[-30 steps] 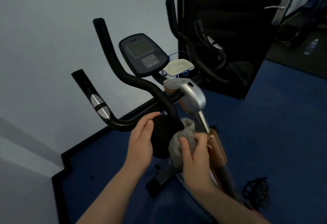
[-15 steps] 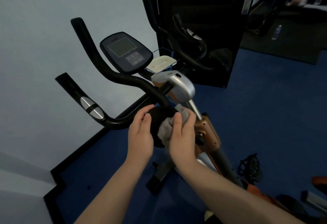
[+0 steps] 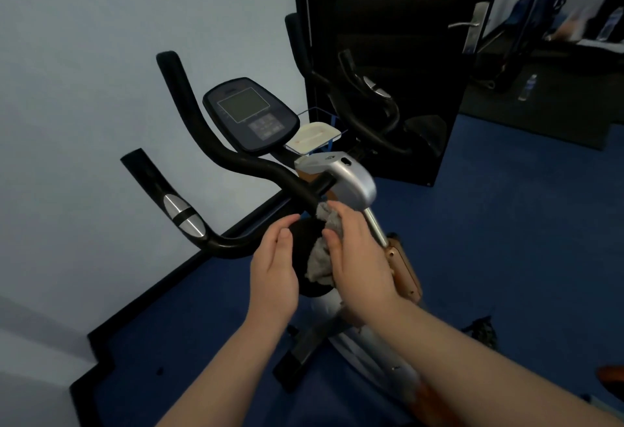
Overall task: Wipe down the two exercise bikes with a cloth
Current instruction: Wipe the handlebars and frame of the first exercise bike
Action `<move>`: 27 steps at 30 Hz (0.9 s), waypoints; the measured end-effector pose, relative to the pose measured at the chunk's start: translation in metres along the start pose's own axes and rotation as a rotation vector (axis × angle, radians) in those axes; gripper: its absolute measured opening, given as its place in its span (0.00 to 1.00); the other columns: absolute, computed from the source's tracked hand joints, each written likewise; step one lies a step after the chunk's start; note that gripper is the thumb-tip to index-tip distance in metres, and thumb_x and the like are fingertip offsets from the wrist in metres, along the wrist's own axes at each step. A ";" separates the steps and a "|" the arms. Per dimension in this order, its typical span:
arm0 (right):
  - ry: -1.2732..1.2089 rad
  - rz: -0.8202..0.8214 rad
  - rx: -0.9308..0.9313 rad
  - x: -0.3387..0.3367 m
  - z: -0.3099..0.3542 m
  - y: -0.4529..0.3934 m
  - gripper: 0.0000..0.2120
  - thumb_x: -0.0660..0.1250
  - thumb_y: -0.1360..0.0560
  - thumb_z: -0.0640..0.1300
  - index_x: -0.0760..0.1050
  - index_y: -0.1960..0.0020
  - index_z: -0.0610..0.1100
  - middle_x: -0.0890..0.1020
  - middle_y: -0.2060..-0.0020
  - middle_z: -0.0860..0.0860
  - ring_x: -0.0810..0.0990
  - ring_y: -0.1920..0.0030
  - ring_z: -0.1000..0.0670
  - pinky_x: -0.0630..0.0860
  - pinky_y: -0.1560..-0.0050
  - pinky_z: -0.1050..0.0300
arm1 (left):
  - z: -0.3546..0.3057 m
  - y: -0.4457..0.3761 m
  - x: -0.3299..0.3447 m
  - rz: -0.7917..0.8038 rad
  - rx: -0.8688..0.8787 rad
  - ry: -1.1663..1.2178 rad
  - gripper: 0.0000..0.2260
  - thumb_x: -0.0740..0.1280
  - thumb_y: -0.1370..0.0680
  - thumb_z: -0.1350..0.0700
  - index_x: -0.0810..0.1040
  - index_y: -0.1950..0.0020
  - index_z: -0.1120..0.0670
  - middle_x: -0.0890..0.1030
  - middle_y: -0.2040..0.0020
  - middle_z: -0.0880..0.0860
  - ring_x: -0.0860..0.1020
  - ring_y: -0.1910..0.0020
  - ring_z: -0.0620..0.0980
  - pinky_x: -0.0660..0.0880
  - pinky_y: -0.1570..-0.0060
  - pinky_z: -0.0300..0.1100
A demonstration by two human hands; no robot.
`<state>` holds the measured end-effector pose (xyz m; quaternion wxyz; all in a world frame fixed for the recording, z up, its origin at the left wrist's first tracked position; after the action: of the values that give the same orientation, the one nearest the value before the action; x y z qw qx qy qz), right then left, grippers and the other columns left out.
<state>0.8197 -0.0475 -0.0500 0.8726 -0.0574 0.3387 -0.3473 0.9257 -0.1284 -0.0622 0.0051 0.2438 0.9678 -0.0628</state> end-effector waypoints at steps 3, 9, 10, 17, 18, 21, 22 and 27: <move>0.261 0.183 -0.107 -0.005 0.004 -0.029 0.17 0.53 0.17 0.51 0.66 0.31 0.49 0.75 0.41 0.49 0.79 0.48 0.48 0.76 0.51 0.48 | 0.000 0.000 0.003 -0.028 0.013 0.011 0.16 0.56 0.21 0.48 0.79 0.41 0.46 0.83 0.48 0.44 0.81 0.48 0.42 0.77 0.54 0.33; -0.188 0.149 0.072 0.000 -0.009 -0.005 0.11 0.52 0.18 0.54 0.66 0.37 0.59 0.79 0.49 0.54 0.80 0.51 0.54 0.78 0.50 0.49 | 0.003 0.003 0.001 -0.128 -0.019 0.035 0.15 0.54 0.15 0.54 0.80 0.39 0.49 0.83 0.46 0.48 0.81 0.46 0.43 0.77 0.51 0.35; -0.212 0.155 0.114 -0.002 -0.012 0.003 0.10 0.51 0.18 0.55 0.65 0.38 0.60 0.79 0.52 0.55 0.80 0.53 0.55 0.79 0.52 0.50 | 0.004 0.005 0.002 -0.154 -0.026 0.039 0.15 0.54 0.15 0.54 0.80 0.39 0.48 0.83 0.46 0.47 0.81 0.46 0.43 0.77 0.51 0.36; 0.101 0.237 -0.133 -0.003 0.006 -0.039 0.12 0.52 0.17 0.53 0.67 0.37 0.51 0.78 0.48 0.51 0.79 0.52 0.49 0.76 0.53 0.49 | 0.006 0.022 0.010 -0.292 0.019 0.007 0.16 0.52 0.15 0.52 0.76 0.35 0.48 0.83 0.45 0.47 0.80 0.46 0.43 0.76 0.49 0.35; 0.070 0.253 -0.140 -0.003 0.006 -0.036 0.13 0.53 0.17 0.52 0.67 0.36 0.50 0.77 0.46 0.51 0.79 0.50 0.50 0.77 0.51 0.47 | 0.006 0.025 0.012 -0.304 0.024 0.001 0.16 0.52 0.15 0.51 0.76 0.36 0.47 0.83 0.46 0.45 0.80 0.46 0.42 0.76 0.50 0.33; -0.120 0.373 -0.124 -0.012 -0.007 -0.027 0.18 0.55 0.17 0.50 0.63 0.28 0.56 0.75 0.39 0.56 0.76 0.43 0.57 0.76 0.43 0.55 | 0.005 0.027 0.012 -0.287 0.021 0.000 0.16 0.52 0.17 0.48 0.75 0.36 0.44 0.82 0.46 0.42 0.80 0.45 0.40 0.76 0.50 0.32; -0.157 0.434 -0.108 -0.016 -0.012 -0.030 0.21 0.56 0.18 0.51 0.60 0.25 0.58 0.73 0.37 0.60 0.73 0.41 0.62 0.73 0.43 0.65 | 0.005 0.027 0.011 -0.276 0.021 0.001 0.16 0.52 0.17 0.47 0.75 0.36 0.45 0.82 0.45 0.43 0.79 0.44 0.41 0.76 0.48 0.34; 0.015 0.331 -0.241 -0.035 -0.013 -0.049 0.25 0.67 0.23 0.55 0.62 0.30 0.57 0.74 0.54 0.64 0.73 0.60 0.66 0.69 0.60 0.76 | 0.008 0.031 0.011 -0.277 0.043 0.032 0.19 0.51 0.18 0.46 0.75 0.34 0.47 0.81 0.41 0.46 0.78 0.40 0.41 0.75 0.44 0.34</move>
<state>0.7654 -0.0600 -0.0242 0.9021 -0.1023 0.3889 -0.1565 0.9304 -0.0974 -0.0742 -0.0242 0.1089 0.9905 -0.0798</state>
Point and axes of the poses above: each hand's wrist, its own y-axis away from the middle knuckle, its own x-axis out of the palm, z = x × y, the point moved 3 cm from there along -y, towards the middle knuckle
